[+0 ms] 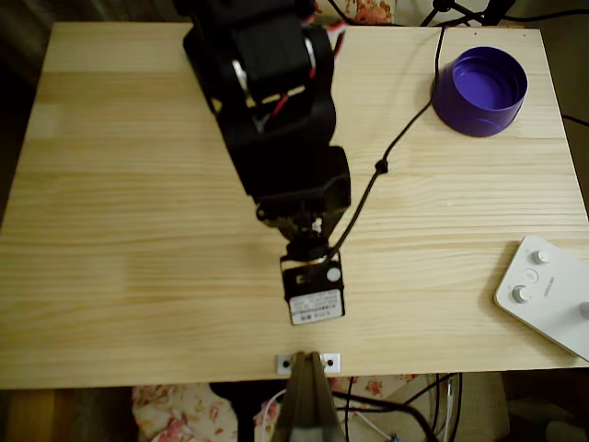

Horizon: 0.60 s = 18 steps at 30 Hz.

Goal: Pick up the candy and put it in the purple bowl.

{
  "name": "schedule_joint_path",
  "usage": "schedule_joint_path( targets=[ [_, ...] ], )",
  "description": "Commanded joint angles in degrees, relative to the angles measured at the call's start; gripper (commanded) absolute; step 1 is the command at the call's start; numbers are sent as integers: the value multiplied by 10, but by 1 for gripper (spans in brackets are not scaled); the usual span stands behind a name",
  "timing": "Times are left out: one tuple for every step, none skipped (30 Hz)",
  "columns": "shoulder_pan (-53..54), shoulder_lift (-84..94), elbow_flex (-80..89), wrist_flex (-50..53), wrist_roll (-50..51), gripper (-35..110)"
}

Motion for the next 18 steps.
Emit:
schedule_joint_path(
  targets=[
    [-11, 5, -62, 9, 4, 18],
    [-15, 2, -63, 14, 4, 20],
    [-19, -1, -65, 18, 4, 20],
    [-23, -3, -67, 24, 7, 20],
    [-28, -5, -69, 28, 11, 20],
    [-33, -8, -73, 32, 15, 20],
    [-39, -11, -79, 36, 18, 20],
    [-44, -13, -86, 39, 23, 20],
    [-47, -16, -91, 39, 28, 20],
    [-49, -21, -97, 35, 32, 20],
    [-51, -29, -101, 30, 36, 20],
    [-52, -39, -106, 26, 40, 20],
    [-54, -48, -113, 26, 45, 20],
    [-55, -60, -121, 26, 51, 20],
    [-57, -69, -127, 27, 57, 20],
    [-57, -80, -134, 27, 61, 20],
    [-58, -89, -136, 27, 63, 20],
    [-58, -97, -138, 26, 67, 20]
  ],
)
